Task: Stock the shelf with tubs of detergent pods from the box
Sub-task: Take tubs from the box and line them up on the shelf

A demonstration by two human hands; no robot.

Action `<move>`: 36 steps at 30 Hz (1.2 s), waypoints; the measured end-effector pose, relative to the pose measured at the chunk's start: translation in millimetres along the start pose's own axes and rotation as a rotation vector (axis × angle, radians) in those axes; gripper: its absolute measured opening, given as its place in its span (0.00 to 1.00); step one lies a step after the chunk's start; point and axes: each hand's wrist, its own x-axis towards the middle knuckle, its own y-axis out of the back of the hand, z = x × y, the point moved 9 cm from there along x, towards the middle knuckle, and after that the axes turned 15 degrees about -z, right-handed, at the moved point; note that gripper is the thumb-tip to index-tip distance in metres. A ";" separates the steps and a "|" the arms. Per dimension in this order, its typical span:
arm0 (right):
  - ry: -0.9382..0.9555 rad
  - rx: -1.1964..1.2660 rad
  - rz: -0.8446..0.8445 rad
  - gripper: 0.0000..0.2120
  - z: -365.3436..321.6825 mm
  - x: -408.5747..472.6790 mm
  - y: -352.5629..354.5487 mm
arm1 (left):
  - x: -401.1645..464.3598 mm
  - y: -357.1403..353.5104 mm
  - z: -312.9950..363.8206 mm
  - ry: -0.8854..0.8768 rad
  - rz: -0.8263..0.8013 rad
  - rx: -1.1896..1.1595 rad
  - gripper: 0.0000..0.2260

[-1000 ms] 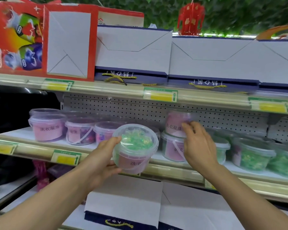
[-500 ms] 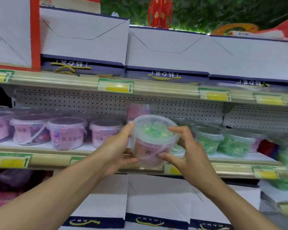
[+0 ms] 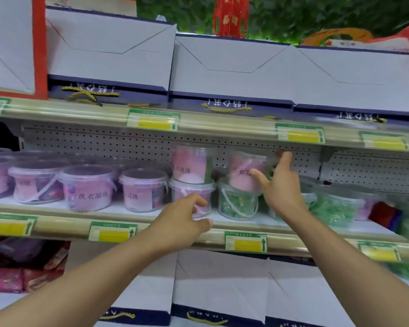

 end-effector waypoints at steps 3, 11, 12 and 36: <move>0.080 -0.132 0.029 0.30 -8.5 -8.7 -8.1 | -1.8 -4.2 -1.8 -0.009 -0.001 0.064 0.17; 0.163 -0.498 -0.161 0.27 -7.5 -13.4 -49.5 | -3.4 -22.8 -4.5 0.033 -0.006 0.133 0.19; 0.171 -0.498 -0.174 0.27 -6.4 -15.6 -51.2 | -4.3 -25.5 -4.0 0.039 -0.003 0.137 0.20; 0.094 -0.363 -1.000 0.20 215.3 -293.4 -177.3 | -113.5 -300.9 -147.1 0.440 -0.298 0.239 0.18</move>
